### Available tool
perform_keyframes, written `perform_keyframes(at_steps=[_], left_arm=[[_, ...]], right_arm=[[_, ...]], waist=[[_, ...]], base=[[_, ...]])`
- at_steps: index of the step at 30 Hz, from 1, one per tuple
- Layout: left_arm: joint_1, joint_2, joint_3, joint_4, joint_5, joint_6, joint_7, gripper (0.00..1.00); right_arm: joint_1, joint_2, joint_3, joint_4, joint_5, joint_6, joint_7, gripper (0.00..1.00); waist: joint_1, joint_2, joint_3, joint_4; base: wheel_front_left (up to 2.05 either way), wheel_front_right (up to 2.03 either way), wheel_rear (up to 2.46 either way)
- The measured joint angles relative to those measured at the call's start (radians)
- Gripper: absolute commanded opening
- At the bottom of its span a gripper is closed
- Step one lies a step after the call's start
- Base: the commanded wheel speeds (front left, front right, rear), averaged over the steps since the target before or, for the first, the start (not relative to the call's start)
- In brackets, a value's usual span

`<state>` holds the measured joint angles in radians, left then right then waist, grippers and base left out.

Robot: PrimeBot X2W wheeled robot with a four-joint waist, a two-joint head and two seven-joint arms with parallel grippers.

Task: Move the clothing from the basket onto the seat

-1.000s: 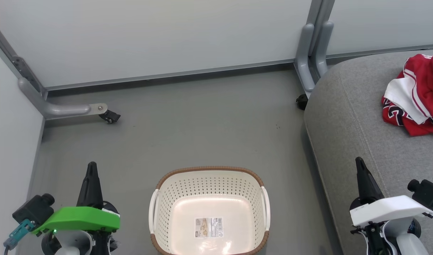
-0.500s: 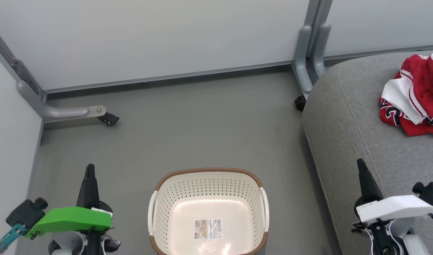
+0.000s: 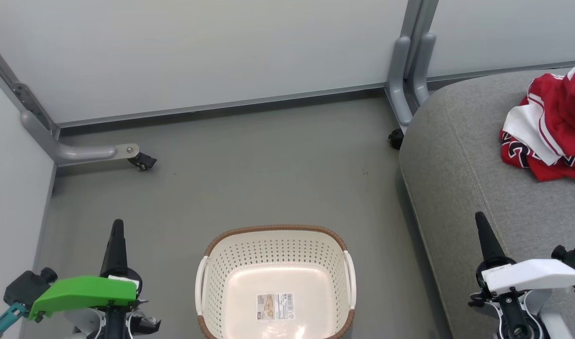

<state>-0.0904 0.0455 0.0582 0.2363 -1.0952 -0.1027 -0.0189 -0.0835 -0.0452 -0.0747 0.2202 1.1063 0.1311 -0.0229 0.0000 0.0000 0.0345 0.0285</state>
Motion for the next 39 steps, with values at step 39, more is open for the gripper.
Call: perform_keyframes(at_steps=[39], left_arm=[[-0.004, 0.001, 0.039, 0.007, -0.365, -0.018, 0.095, 0.00]], right_arm=[[-0.013, -0.002, -0.026, 0.017, 0.359, 0.000, 0.096, 0.00]], waist=[[0.0000, 0.0000, -0.021, -0.019]], base=[[0.00, 0.00, 0.00]])
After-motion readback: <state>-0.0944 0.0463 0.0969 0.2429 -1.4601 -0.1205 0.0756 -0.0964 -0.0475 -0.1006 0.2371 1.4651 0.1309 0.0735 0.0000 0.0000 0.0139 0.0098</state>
